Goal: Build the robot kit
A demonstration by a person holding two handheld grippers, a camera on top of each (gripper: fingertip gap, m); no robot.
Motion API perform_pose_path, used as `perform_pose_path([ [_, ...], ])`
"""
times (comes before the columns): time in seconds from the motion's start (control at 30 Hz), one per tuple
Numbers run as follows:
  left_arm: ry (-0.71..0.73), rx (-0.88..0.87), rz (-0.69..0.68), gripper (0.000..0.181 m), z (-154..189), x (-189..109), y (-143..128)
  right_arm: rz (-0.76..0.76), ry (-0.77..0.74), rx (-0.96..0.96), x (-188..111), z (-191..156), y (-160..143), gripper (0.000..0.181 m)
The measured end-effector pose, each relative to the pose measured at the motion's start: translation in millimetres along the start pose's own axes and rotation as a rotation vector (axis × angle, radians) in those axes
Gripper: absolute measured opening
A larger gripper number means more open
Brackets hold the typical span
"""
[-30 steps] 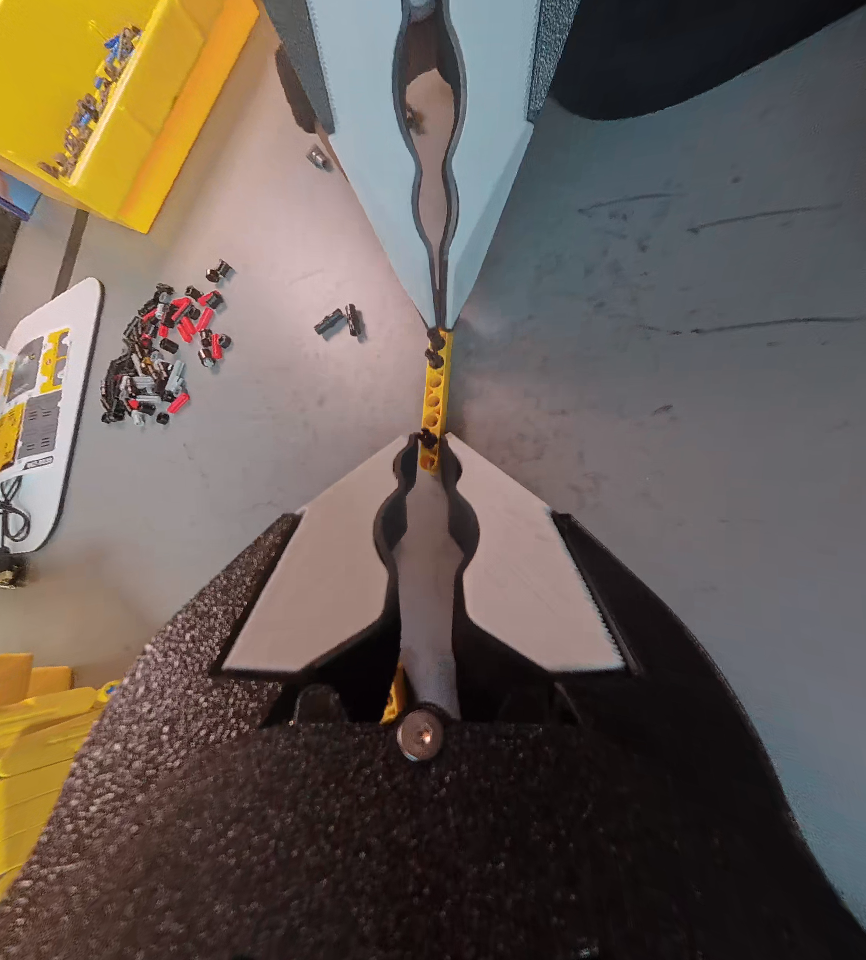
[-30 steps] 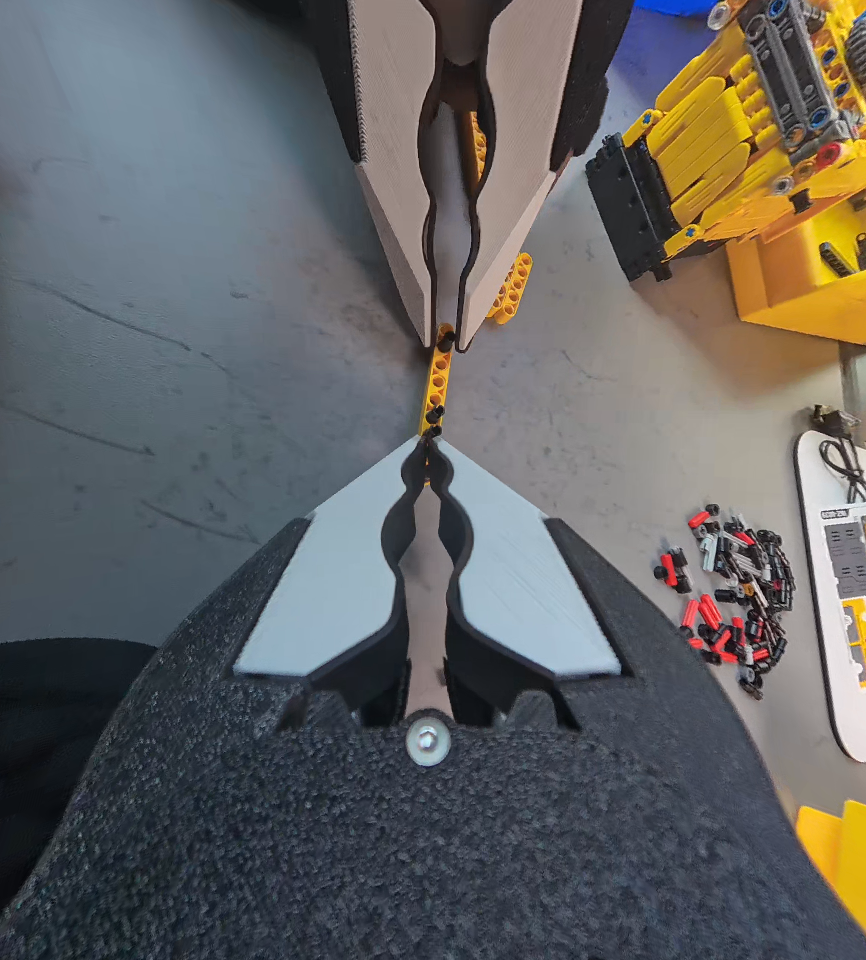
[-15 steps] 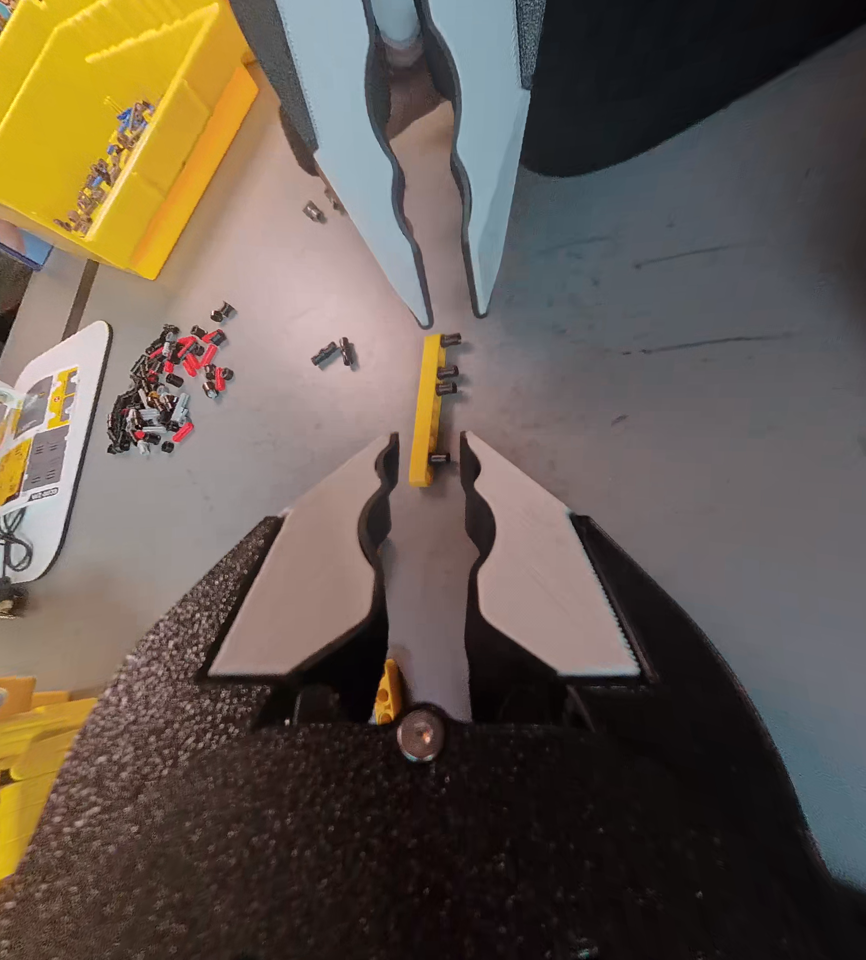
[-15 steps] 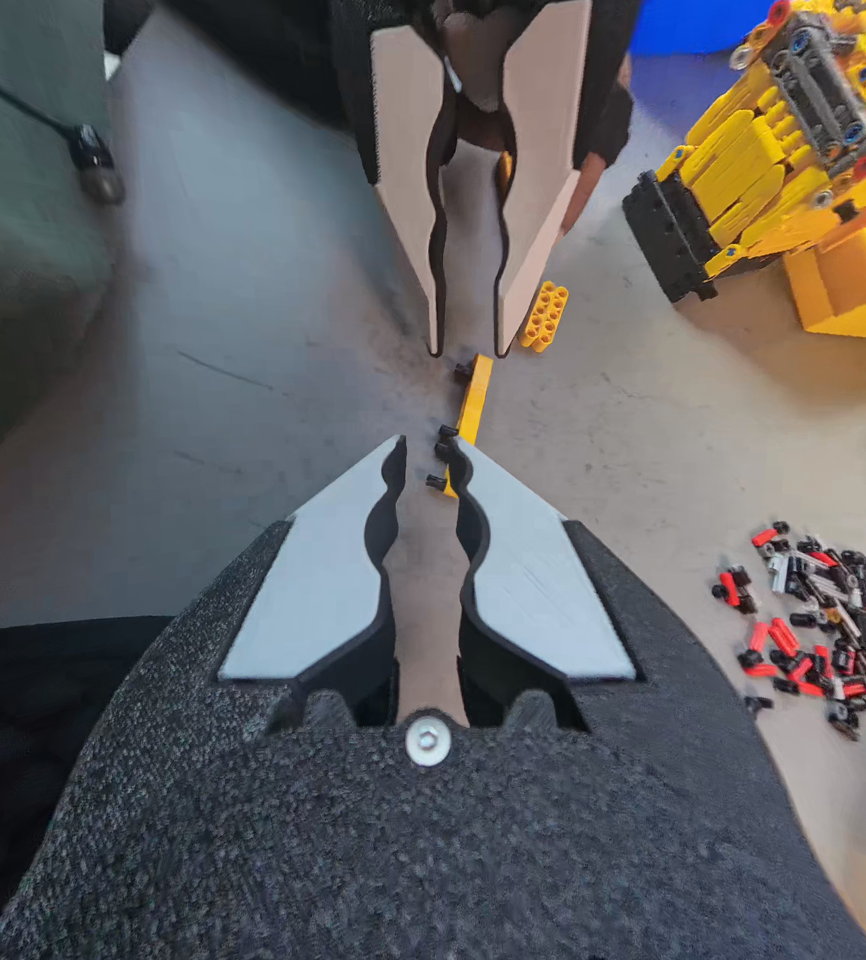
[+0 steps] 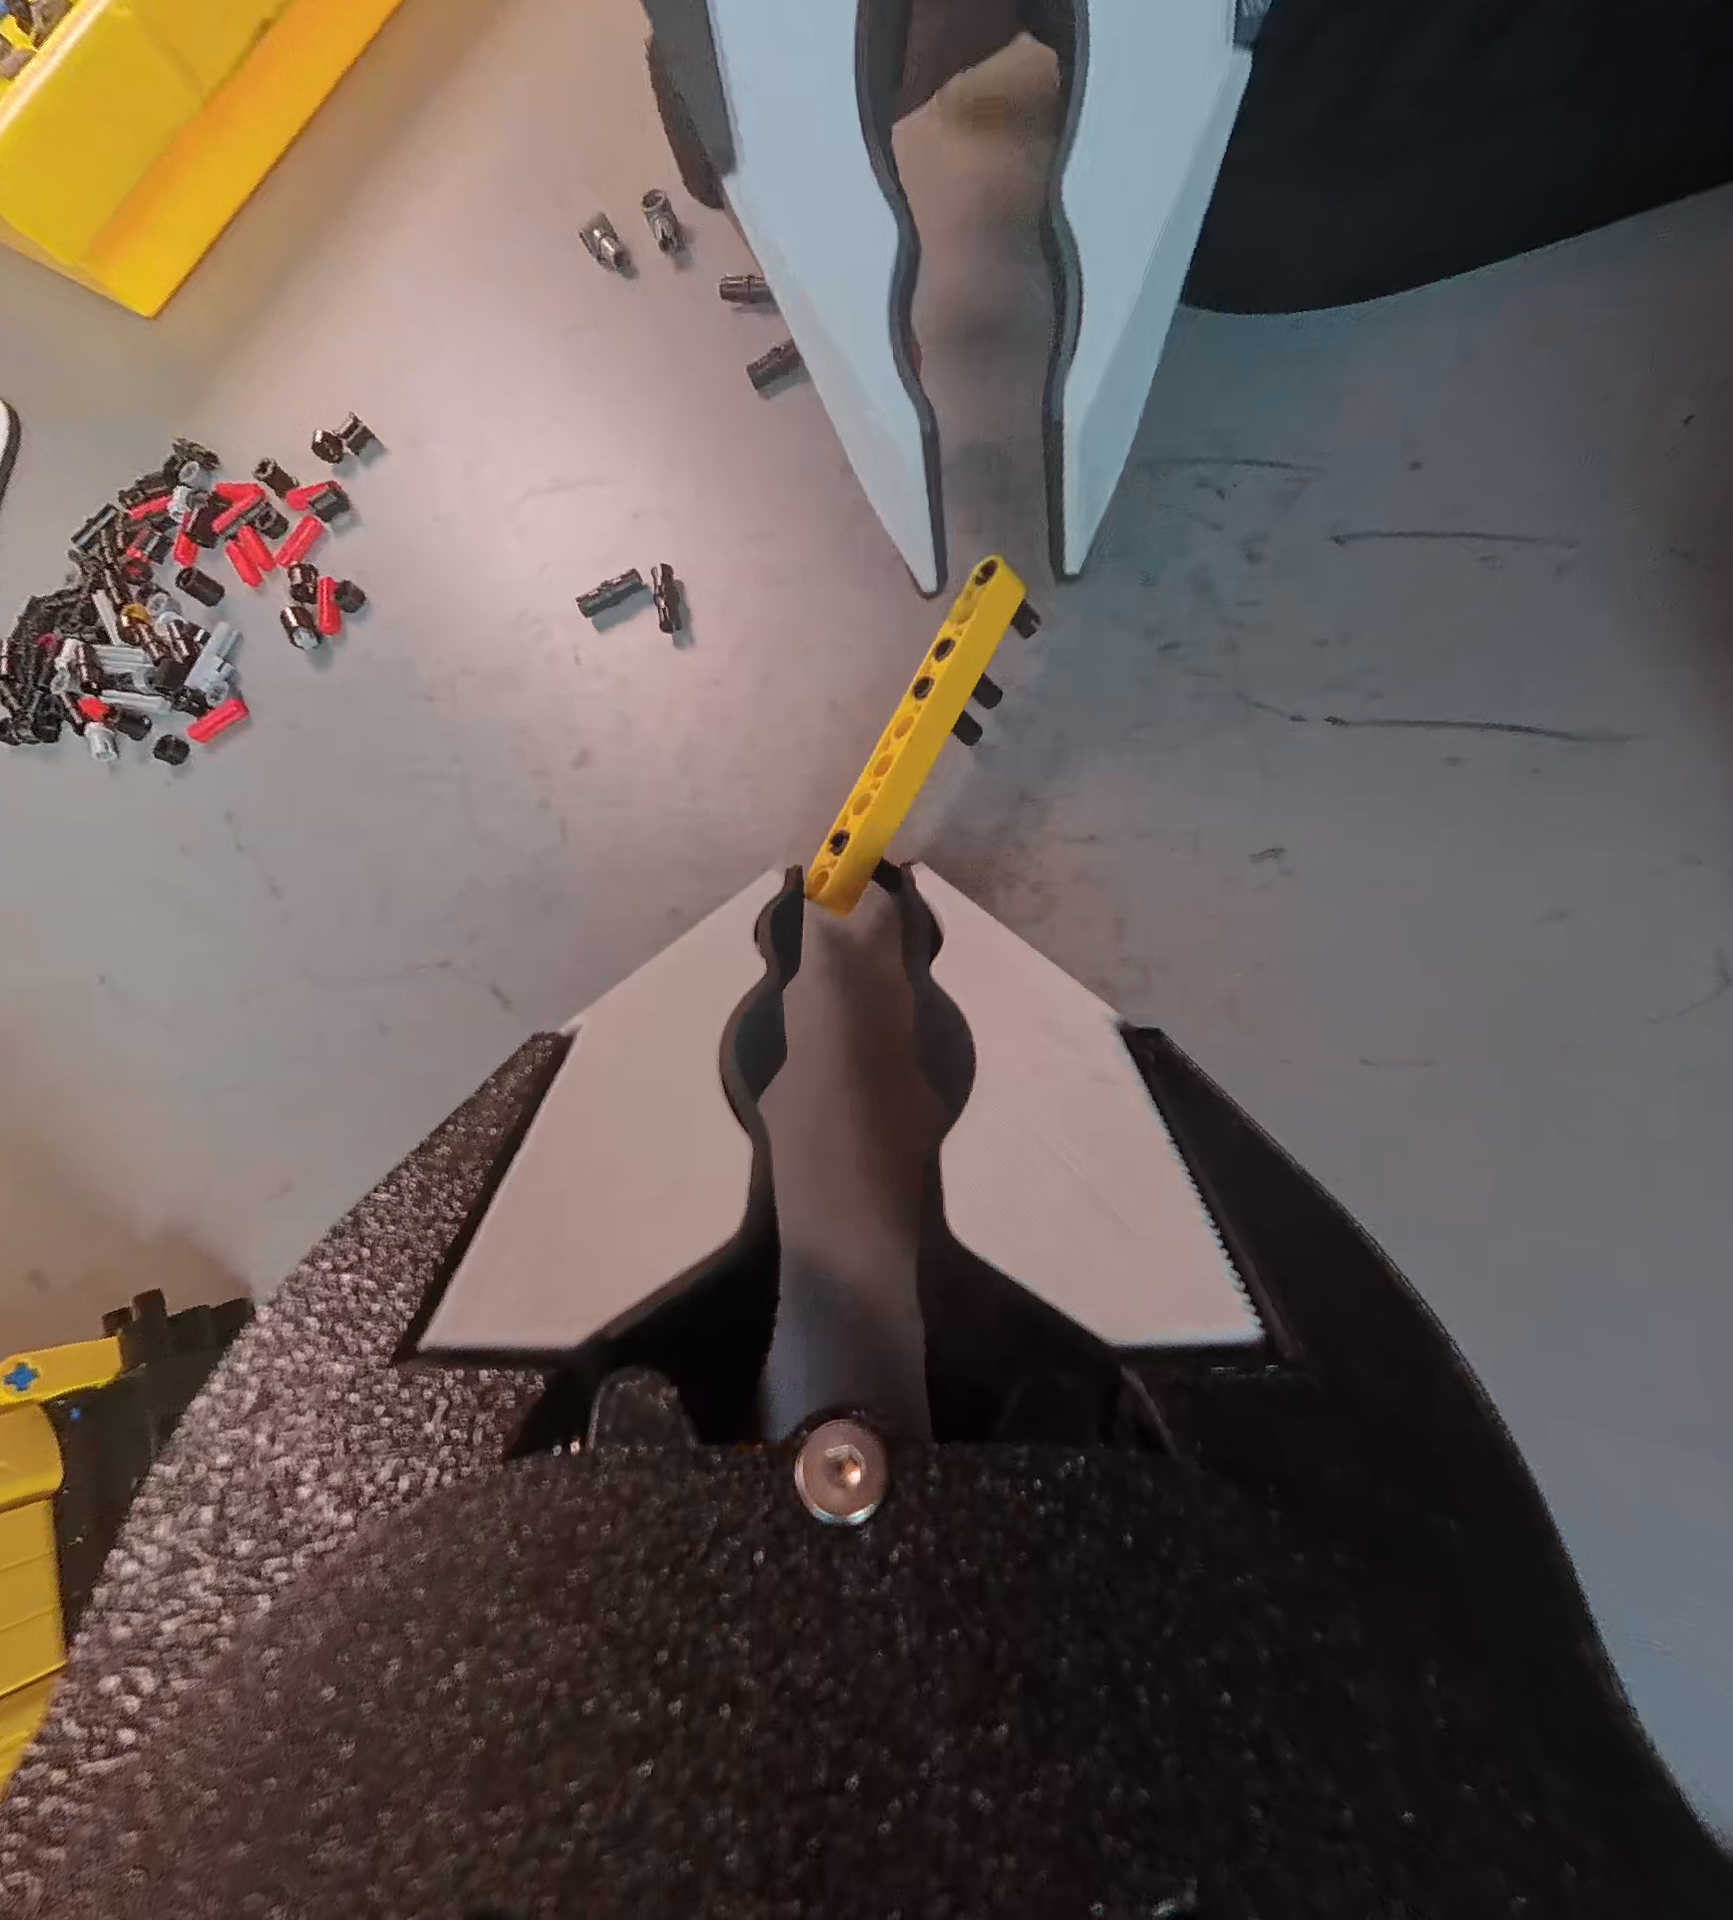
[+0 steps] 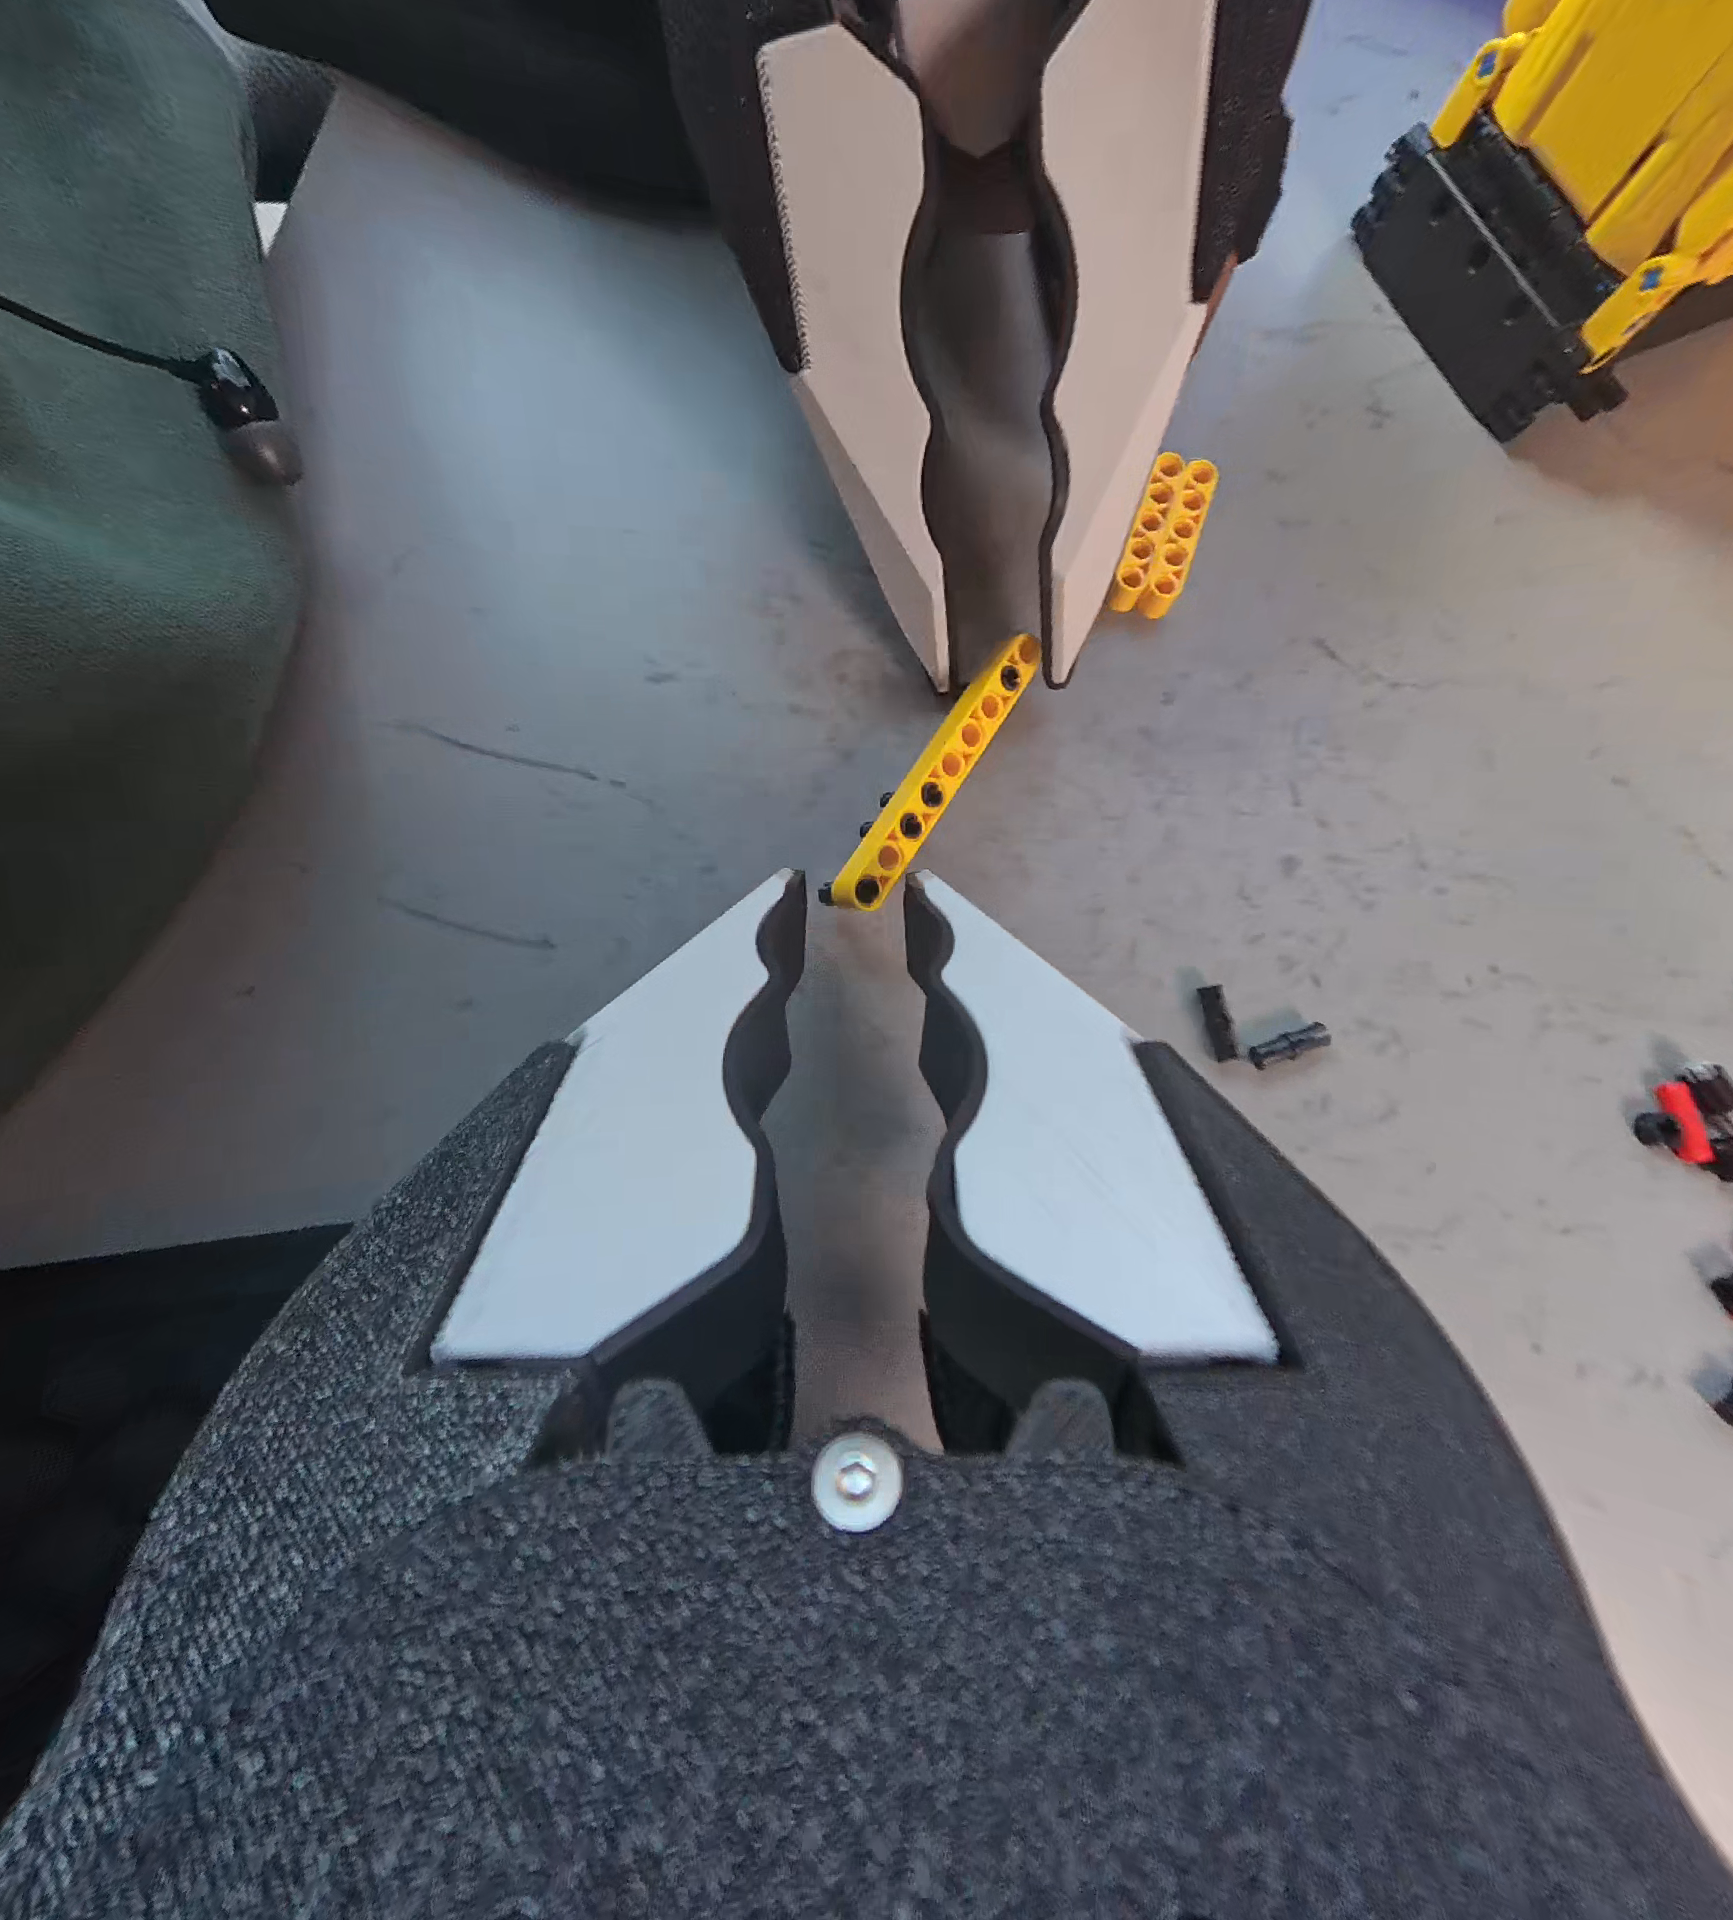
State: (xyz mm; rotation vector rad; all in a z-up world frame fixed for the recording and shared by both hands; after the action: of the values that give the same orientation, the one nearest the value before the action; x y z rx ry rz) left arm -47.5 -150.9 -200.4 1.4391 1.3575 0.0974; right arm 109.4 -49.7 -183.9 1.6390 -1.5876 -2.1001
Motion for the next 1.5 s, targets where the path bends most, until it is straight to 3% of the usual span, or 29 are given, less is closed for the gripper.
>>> perform_pose_path([
  [0.17,0.039,-0.004,-0.003,0.017,-3.3,-0.2,-1.3,0.05,-0.243,0.083,-64.3,22.3,-12.8,0.019],
  [0.27,0.054,-0.039,0.02,0.019,-8.7,-2.3,-0.9,-0.049,-0.482,0.184,-96.7,37.7,-34.7,0.015],
  [0.33,0.082,-0.059,0.025,0.018,-13.7,-3.6,-1.5,-0.095,-0.502,0.244,-100.8,41.1,-44.5,0.013],
  [0.43,0.101,-0.067,0.016,0.017,-16.8,-3.6,-3.9,-0.186,-0.526,0.327,-97.5,46.6,-55.6,0.013],
  [0.67,0.159,-0.069,0.001,0.017,-24.5,-9.0,-5.9,-0.222,-0.461,0.402,-92.0,45.3,-61.6,0.012],
  [0.87,0.12,-0.232,-0.095,0.029,-51.1,-29.1,-30.4,-0.186,-0.397,0.348,-83.6,40.4,-52.6,0.013],
  [0.97,0.065,-0.258,-0.146,0.031,-49.2,-27.0,-40.7,-0.102,-0.279,0.266,-68.0,31.0,-36.4,0.013],
  [1.13,0.041,-0.24,-0.141,0.019,-44.8,-21.6,-36.8,-0.046,-0.141,0.181,-32.5,19.0,-15.4,0.015],
  [1.5,0.073,-0.223,-0.143,0.02,-45.2,-22.1,-36.6,-0.028,-0.094,0.175,10.5,18.2,1.6,0.018],
])
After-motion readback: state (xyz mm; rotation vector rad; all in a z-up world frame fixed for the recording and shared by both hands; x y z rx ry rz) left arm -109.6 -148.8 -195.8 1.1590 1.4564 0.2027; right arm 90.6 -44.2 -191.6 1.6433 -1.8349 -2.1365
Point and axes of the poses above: each gripper's, where its closed fingertips meet, x out along the fingers, y out of its top, z = x × y across the jaws, the point moved 10 cm from there along -x, back along the fingers, and after that the axes turned 13 degrees about y, right-handed, at the moved point
